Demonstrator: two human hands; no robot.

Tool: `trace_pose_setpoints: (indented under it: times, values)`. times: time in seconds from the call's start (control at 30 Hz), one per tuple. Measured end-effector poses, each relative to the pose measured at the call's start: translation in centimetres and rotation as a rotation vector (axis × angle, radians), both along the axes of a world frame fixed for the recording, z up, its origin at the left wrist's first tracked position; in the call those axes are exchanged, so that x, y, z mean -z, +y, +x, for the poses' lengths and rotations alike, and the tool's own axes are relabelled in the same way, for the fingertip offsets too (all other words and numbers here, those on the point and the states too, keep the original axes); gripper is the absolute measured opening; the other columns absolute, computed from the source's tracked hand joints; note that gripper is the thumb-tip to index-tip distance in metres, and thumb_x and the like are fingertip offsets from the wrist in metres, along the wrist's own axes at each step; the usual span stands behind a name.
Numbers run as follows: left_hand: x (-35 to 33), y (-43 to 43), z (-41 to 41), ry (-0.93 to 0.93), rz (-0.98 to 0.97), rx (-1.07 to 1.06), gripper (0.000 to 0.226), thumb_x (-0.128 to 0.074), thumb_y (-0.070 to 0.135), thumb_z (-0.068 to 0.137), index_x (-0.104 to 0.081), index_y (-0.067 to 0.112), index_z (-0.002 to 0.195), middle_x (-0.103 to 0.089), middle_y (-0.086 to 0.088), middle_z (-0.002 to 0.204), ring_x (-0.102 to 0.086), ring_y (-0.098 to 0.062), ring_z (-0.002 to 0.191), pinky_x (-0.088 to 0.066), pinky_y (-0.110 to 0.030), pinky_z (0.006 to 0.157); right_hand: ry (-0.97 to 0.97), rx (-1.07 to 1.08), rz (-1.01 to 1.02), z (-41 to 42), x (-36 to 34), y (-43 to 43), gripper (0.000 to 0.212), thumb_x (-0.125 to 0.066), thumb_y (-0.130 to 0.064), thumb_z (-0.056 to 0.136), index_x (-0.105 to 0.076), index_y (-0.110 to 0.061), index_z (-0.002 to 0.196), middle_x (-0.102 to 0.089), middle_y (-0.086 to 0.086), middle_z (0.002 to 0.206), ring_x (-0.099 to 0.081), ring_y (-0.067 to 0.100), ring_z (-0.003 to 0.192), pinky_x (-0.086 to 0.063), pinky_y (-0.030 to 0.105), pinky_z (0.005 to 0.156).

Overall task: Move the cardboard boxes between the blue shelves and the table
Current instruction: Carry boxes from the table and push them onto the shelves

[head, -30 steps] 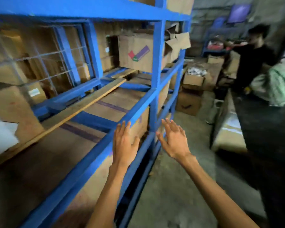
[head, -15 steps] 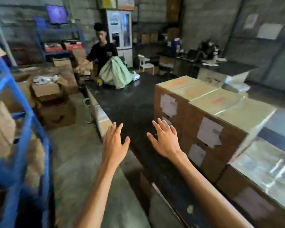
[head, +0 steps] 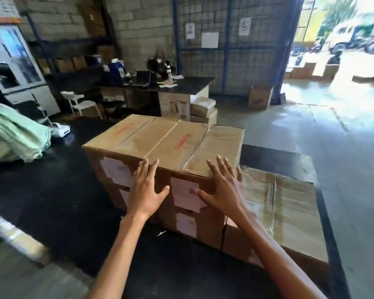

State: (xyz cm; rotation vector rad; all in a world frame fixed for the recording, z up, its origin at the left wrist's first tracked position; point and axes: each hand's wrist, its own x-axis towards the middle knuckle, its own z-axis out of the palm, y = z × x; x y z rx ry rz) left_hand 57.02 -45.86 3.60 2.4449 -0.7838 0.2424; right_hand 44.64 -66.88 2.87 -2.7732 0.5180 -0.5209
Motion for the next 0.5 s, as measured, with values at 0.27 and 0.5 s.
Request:
trace_pose_setpoints:
  times: [0.27, 0.5]
  values:
    - [0.9, -3.6, 4.8, -0.065, 0.221, 0.084, 0.102, -0.079, 0.052, 0.082, -0.022, 0.027, 0.162, -0.014, -0.012, 0.17, -0.007, -0.028, 0.158, -0.001, -0.046, 0.128, -0.038, -0.033, -0.018, 1.6, 1.8, -3.7, 0.098, -0.07, -0.078, 0.075, -0.037, -0.037, 0.158, -0.022, 0.005, 0.171, -0.01, 0.028, 0.16, -0.009, 0.059, 0.127]
    - [0.9, -4.9, 2.3, -0.211, 0.041, 0.126, 0.078, -0.085, 0.044, 0.075, -0.057, 0.024, 0.145, -0.054, -0.01, 0.142, -0.048, -0.031, 0.131, -0.037, -0.052, 0.113, -0.116, -0.061, 0.106, -1.6, 1.5, -8.8, 0.098, -0.071, -0.082, 0.064, -0.048, -0.043, 0.151, -0.023, 0.003, 0.171, -0.018, 0.022, 0.159, -0.026, 0.052, 0.125]
